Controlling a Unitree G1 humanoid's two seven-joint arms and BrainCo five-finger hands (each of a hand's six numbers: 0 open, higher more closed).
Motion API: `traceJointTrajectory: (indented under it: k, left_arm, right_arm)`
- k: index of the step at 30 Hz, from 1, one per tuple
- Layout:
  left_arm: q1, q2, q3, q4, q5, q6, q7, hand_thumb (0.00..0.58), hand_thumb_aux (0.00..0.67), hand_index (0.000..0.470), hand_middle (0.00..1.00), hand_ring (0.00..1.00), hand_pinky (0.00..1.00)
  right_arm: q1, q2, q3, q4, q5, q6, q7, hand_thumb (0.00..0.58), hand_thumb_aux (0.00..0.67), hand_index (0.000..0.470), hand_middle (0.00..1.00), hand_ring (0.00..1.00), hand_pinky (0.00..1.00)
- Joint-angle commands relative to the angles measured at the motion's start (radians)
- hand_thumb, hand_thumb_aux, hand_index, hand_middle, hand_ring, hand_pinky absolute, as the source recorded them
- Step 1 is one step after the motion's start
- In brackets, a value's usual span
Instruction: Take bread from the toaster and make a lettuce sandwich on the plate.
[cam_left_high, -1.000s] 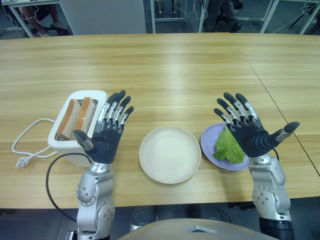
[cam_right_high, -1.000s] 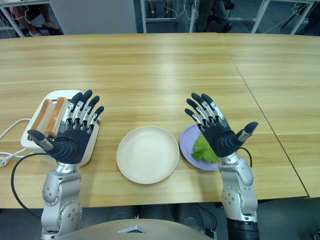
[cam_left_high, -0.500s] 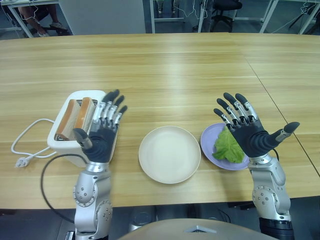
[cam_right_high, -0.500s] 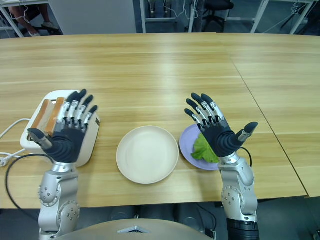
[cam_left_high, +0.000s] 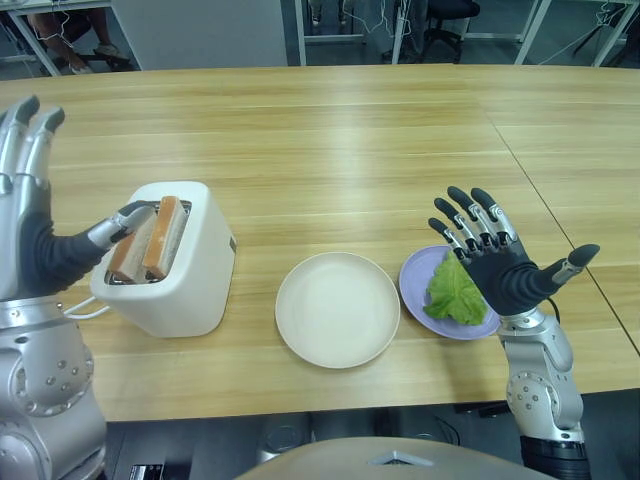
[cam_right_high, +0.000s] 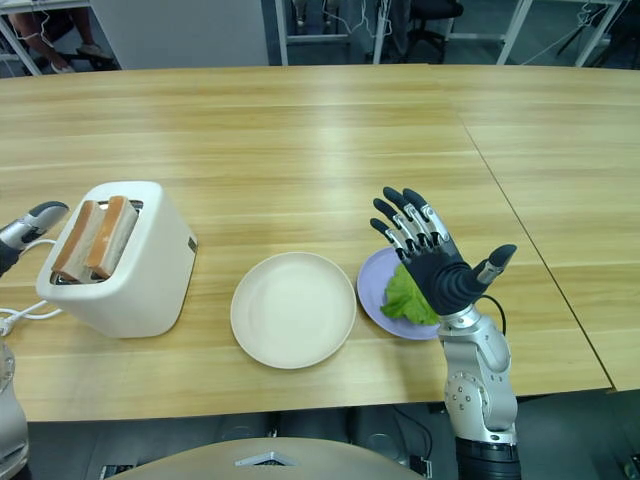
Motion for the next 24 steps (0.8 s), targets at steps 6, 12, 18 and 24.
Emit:
traceJointTrajectory:
  k: [6,12,18,24]
  left_arm:
    - [0.094,0.033,-0.103,0.187,0.216,0.107,-0.155,0.0,0.0,0.0,0.0,0.0,0.0]
    - [0.112,0.06,-0.144,0.234,0.275,0.143,-0.213,0.0,0.0,0.0,0.0,0.0,0.0]
    - [0.111,0.081,-0.155,0.262,0.309,0.169,-0.234,0.0,0.0,0.0,0.0,0.0,0.0]
    - [0.107,0.084,-0.155,0.272,0.3,0.178,-0.226,0.045,0.026,0.018,0.0,0.0,0.0]
  right_arm:
    - [0.017,0.004,-0.011,-0.015,-0.004,0.001,-0.014,0.0,0.0,0.0,0.0,0.0,0.0]
    - [0.015,0.009,-0.007,-0.015,-0.006,0.001,-0.017,0.0,0.0,0.0,0.0,0.0,0.0]
    - [0.016,0.011,-0.006,-0.016,-0.006,0.0,-0.018,0.0,0.0,0.0,0.0,0.0,0.0]
    - [0.022,0.012,-0.005,-0.022,-0.006,0.0,-0.017,0.0,0.0,0.0,0.0,0.0,0.0]
